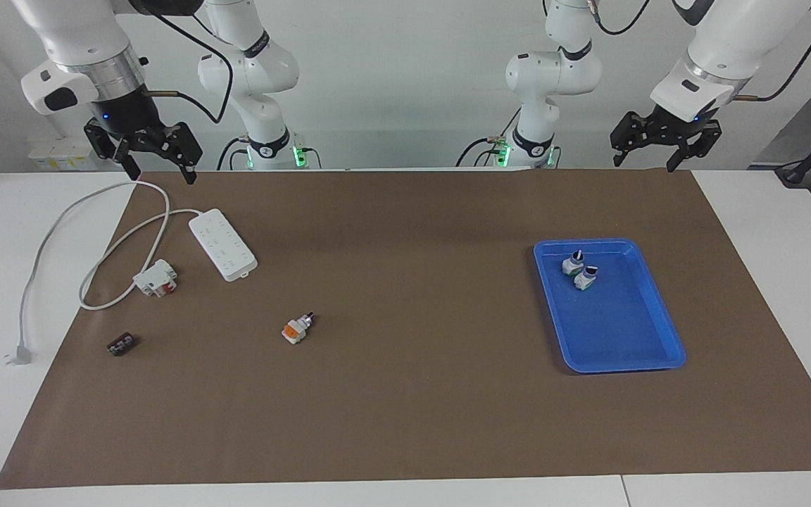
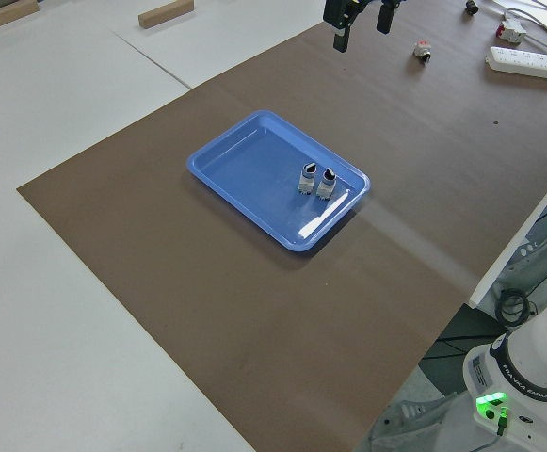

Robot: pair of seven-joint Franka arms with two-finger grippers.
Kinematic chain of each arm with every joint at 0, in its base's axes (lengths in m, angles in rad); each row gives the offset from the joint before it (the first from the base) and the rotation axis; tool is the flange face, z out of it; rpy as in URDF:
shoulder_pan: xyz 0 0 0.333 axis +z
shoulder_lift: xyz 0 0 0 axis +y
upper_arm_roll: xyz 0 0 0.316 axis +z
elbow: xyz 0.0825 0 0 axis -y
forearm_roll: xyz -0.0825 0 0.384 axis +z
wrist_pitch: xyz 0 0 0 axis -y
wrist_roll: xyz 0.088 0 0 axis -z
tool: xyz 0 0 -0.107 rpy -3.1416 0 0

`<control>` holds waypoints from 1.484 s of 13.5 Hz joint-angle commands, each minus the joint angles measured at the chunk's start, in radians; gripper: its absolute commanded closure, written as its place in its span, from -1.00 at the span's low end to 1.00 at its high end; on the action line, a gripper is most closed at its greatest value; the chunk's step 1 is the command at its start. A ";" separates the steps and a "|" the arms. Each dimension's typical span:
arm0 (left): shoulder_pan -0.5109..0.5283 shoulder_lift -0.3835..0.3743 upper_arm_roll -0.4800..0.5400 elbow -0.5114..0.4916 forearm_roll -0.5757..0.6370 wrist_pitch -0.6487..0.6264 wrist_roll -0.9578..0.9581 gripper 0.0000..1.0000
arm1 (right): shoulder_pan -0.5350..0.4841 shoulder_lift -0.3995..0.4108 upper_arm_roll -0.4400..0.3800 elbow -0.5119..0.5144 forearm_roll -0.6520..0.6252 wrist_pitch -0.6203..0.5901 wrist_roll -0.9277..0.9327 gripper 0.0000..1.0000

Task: Turn and place switch with both arms
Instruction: 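Reach the right gripper down to the small orange-white switch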

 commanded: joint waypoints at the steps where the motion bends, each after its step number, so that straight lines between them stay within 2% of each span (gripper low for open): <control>1: -0.009 -0.022 0.008 -0.023 -0.002 0.002 -0.008 -1.00 | -0.001 -0.010 -0.005 -0.011 0.019 0.013 0.015 -1.00; 6: -0.007 -0.022 0.008 -0.023 -0.002 0.002 -0.008 -1.00 | -0.001 -0.012 -0.005 -0.022 0.019 0.021 0.003 -1.00; 8: -0.009 -0.024 0.008 -0.023 -0.002 0.001 -0.007 -1.00 | 0.014 -0.047 0.001 -0.101 0.014 0.100 0.042 -1.00; 12: -0.007 -0.022 0.008 -0.023 -0.002 0.002 -0.007 -1.00 | 0.004 -0.033 0.001 -0.106 0.005 0.128 0.116 -1.00; 14: -0.007 -0.022 0.008 -0.023 -0.002 0.002 -0.008 -1.00 | 0.008 0.003 0.003 -0.118 0.005 0.195 0.254 -1.00; 16: -0.009 -0.024 0.008 -0.023 -0.002 0.002 -0.008 -1.00 | 0.016 0.040 0.006 -0.182 0.016 0.322 0.370 -1.00; 20: -0.007 -0.022 0.008 -0.023 -0.002 0.002 -0.007 -1.00 | 0.091 0.223 0.012 -0.187 0.025 0.516 0.616 -1.00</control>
